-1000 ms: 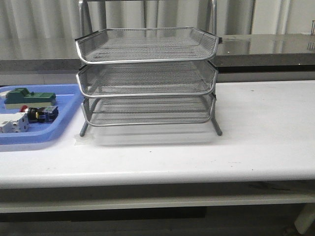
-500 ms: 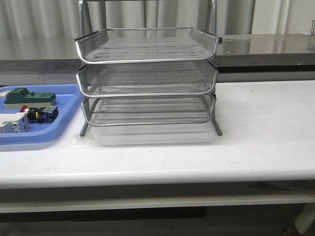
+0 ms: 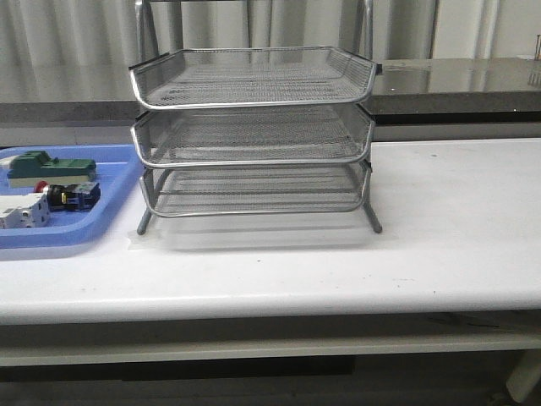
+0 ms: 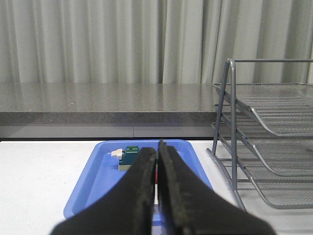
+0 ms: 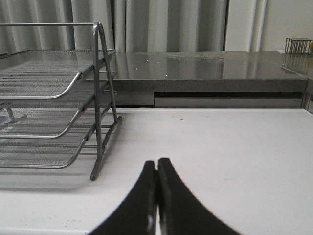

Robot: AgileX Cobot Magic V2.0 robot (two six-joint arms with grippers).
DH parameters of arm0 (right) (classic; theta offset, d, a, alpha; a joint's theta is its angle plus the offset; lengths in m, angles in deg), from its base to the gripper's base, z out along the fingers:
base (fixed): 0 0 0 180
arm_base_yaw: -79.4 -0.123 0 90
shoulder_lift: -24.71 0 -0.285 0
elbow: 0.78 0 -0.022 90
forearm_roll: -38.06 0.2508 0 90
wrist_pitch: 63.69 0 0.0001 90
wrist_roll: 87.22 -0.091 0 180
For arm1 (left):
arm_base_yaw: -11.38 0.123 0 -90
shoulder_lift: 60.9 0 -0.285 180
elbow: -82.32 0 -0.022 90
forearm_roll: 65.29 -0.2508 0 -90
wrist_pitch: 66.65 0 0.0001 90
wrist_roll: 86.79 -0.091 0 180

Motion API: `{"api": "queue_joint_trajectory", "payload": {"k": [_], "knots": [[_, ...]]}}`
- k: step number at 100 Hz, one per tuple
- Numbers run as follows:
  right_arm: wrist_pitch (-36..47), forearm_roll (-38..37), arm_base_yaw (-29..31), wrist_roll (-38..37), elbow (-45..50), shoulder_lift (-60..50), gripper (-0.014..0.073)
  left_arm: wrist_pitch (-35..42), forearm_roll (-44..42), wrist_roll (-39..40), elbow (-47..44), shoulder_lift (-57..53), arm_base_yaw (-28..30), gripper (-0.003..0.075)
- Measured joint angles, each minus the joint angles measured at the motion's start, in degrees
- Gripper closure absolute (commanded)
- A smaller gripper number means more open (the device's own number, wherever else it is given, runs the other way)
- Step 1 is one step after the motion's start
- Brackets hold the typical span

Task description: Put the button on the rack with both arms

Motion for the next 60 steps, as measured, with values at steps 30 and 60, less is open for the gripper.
{"api": "queue_joint_trajectory", "payload": {"k": [30, 60], "knots": [[-12.82, 1.62, 0.00, -0.12, -14.52, 7.34, 0.0653, 0.00, 0.00, 0.00, 0.00, 0.00, 0.00, 0.0716], [-32.53, 3.05, 0.00, -0.12, -32.87, 24.99, 0.0653, 0.00, 0.00, 0.00, 0.00, 0.00, 0.00, 0.0716]]}}
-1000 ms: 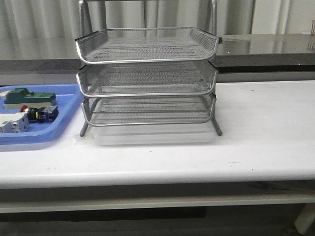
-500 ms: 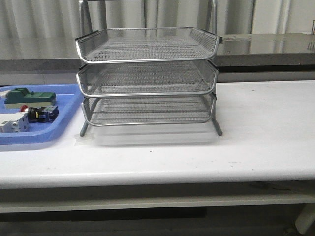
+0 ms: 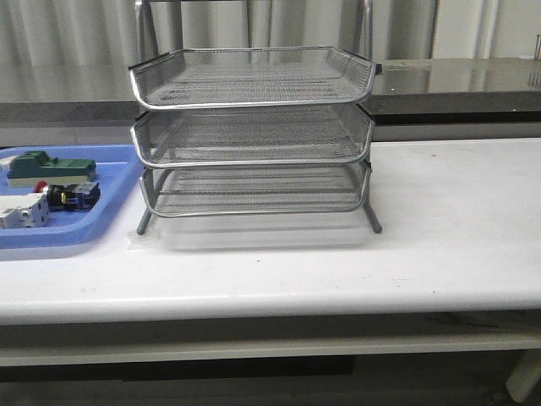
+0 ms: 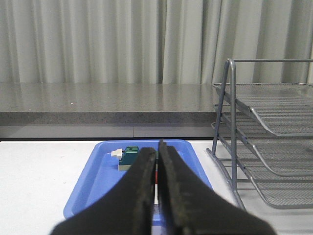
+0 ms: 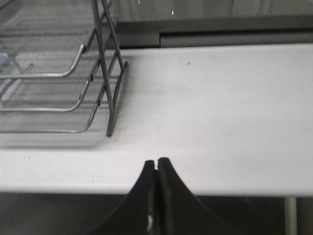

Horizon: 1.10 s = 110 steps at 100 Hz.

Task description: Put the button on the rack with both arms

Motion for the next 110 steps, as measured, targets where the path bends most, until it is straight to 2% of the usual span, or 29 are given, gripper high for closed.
{"api": "queue_joint_trajectory", "payload": {"k": [21, 51, 69, 83, 102, 110], "knots": [[-7.80, 1.25, 0.00, 0.00, -8.39, 12.87, 0.0653, 0.00, 0.00, 0.00, 0.00, 0.00, 0.00, 0.0716], [-7.14, 3.43, 0.00, 0.00, -10.13, 23.48, 0.0653, 0.00, 0.00, 0.00, 0.00, 0.00, 0.00, 0.0716], [-6.44, 10.49, 0.00, 0.00, -10.13, 26.39, 0.0626, 0.00, 0.00, 0.00, 0.00, 0.00, 0.00, 0.0716], [-5.28, 16.85, 0.00, 0.11, -10.13, 28.19, 0.0505, 0.00, 0.00, 0.00, 0.00, 0.00, 0.00, 0.0716], [-4.52, 21.24, 0.00, 1.41, -10.13, 30.15, 0.0197, 0.00, 0.00, 0.00, 0.00, 0.00, 0.00, 0.0716], [-3.74, 22.70, 0.00, 1.52, -10.13, 30.81, 0.0147, 0.00, 0.00, 0.00, 0.00, 0.00, 0.00, 0.0716]]}}
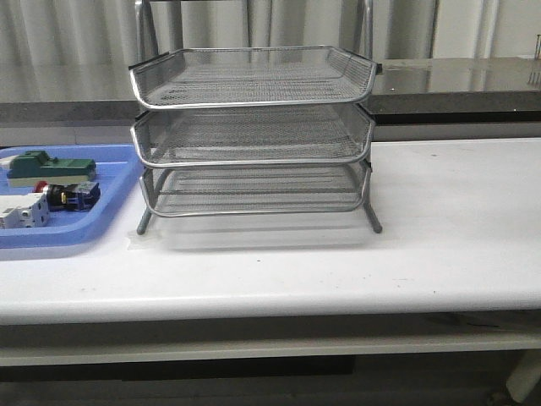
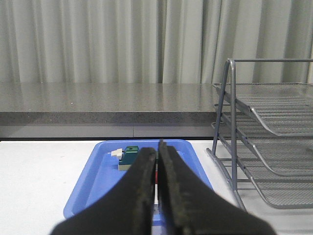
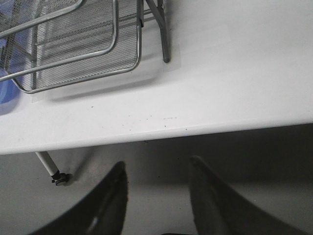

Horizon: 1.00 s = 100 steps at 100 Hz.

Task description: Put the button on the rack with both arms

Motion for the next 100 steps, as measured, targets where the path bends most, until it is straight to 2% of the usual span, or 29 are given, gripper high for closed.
{"api": "queue_joint_trajectory", "payload": {"k": [17, 34, 46, 81, 100], "knots": [[3.79, 4.36, 0.00, 1.44, 0.00, 1.81, 0.0148, 0.00, 0.00, 0.00, 0.00, 0.00, 0.00, 0.0716], [8.41, 14.25, 0.00, 7.11, 0.00, 6.94, 0.0148, 0.00, 0.00, 0.00, 0.00, 0.00, 0.00, 0.0716], [10.49, 25.69, 0.00, 15.89, 0.00, 12.18, 0.0148, 0.00, 0.00, 0.00, 0.00, 0.00, 0.00, 0.0716], [11.92, 60.70, 0.00, 49.38, -0.72, 28.12, 0.0148, 0.00, 0.00, 0.00, 0.00, 0.00, 0.00, 0.0716], [7.43, 72.19, 0.00, 60.72, -4.07, 36.43, 0.0148, 0.00, 0.00, 0.00, 0.00, 0.00, 0.00, 0.0716]]}}
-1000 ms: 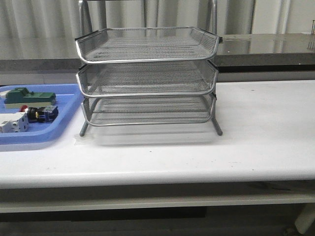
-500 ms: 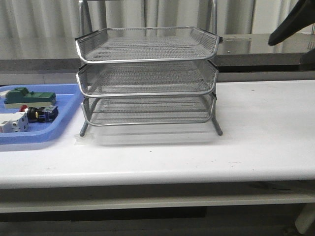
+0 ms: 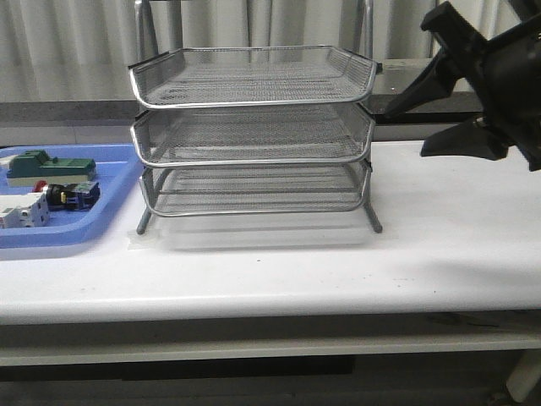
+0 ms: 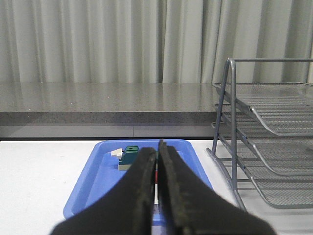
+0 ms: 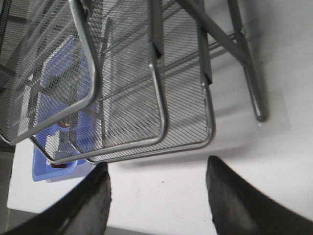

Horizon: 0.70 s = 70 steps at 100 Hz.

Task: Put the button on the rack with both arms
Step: 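Move the right gripper toward the middle mesh tier's front edge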

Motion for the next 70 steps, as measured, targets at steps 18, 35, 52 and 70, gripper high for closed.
{"api": "queue_joint_trajectory", "payload": {"k": [18, 35, 52, 70], "knots": [[-3.38, 2.49, 0.00, 1.87, -3.68, 6.12, 0.0148, 0.00, 0.00, 0.00, 0.00, 0.00, 0.00, 0.0716], [-4.69, 2.95, -0.79, 2.09, -6.66, 10.68, 0.0148, 0.00, 0.00, 0.00, 0.00, 0.00, 0.00, 0.0716], [-5.09, 3.09, -2.57, 2.22, -9.49, 13.46, 0.0148, 0.00, 0.00, 0.00, 0.00, 0.00, 0.00, 0.0716], [-5.32, 4.23, -4.21, 2.22, -11.72, 15.91, 0.0148, 0.00, 0.00, 0.00, 0.00, 0.00, 0.00, 0.0716]]}}
